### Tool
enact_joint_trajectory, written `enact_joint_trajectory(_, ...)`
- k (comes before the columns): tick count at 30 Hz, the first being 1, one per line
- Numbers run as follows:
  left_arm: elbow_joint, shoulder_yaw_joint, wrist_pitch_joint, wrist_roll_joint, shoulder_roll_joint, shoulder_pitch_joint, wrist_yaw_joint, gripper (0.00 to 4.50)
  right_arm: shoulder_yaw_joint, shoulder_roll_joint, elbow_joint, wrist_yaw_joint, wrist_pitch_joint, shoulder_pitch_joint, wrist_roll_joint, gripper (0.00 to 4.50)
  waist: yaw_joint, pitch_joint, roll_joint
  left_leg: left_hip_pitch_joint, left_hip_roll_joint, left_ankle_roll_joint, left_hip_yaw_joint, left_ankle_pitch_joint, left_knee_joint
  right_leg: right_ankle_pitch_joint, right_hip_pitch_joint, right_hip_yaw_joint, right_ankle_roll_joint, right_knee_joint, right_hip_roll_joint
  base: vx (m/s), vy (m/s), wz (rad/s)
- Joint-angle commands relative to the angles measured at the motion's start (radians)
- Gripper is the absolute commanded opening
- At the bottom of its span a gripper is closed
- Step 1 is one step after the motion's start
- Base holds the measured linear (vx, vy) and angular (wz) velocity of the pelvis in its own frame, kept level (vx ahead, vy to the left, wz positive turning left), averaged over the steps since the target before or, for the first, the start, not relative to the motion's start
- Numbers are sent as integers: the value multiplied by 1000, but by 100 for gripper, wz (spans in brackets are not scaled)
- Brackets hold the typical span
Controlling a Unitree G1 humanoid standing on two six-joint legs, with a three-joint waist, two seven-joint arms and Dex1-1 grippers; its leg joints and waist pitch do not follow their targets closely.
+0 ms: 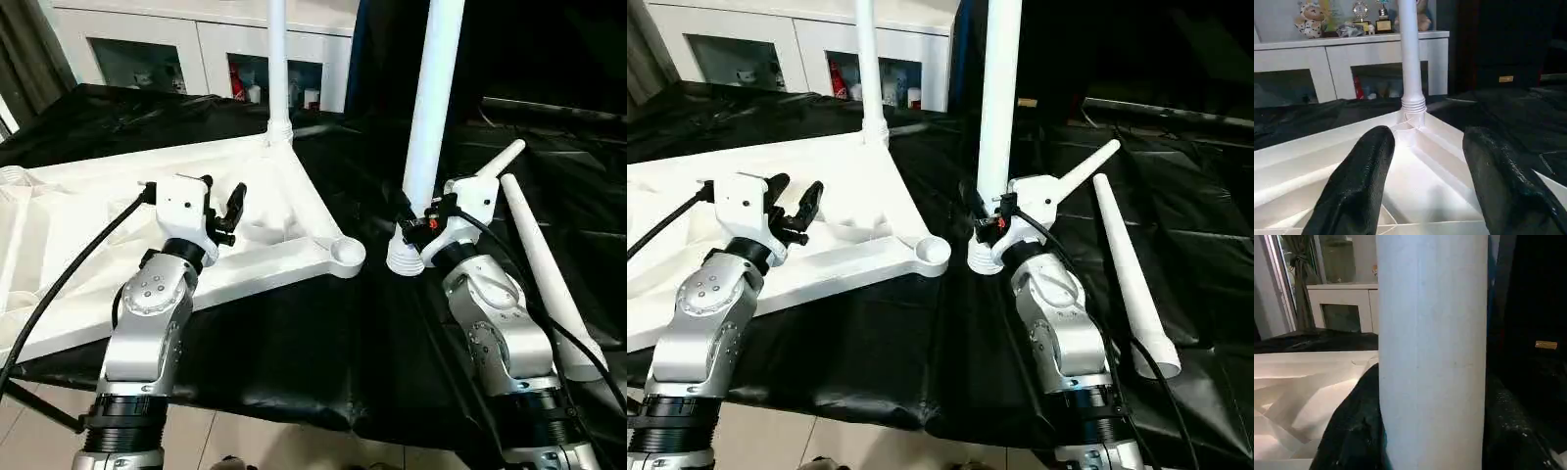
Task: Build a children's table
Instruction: Pick table leg
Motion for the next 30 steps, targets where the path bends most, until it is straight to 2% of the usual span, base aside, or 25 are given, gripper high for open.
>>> enact_joint_trajectory(1, -18, -1, 8, 2, -1, 0, 4, 270, -5, -5, -13, 0, 4, -7, -2, 184, 1, -81, 7, 12, 32, 20, -10, -175, -71, -163, 58, 47, -152, -64, -55, 0, 0, 0)
enact_joint_trajectory(30, -18, -1, 8, 2, -1, 0, 4, 270, -5, -5, -13, 0, 4, -7, -2, 184, 2, -81, 7, 13, 32, 17, -10, -179, -71, -164, 58, 47, -152, -65, -55, 0, 0, 0)
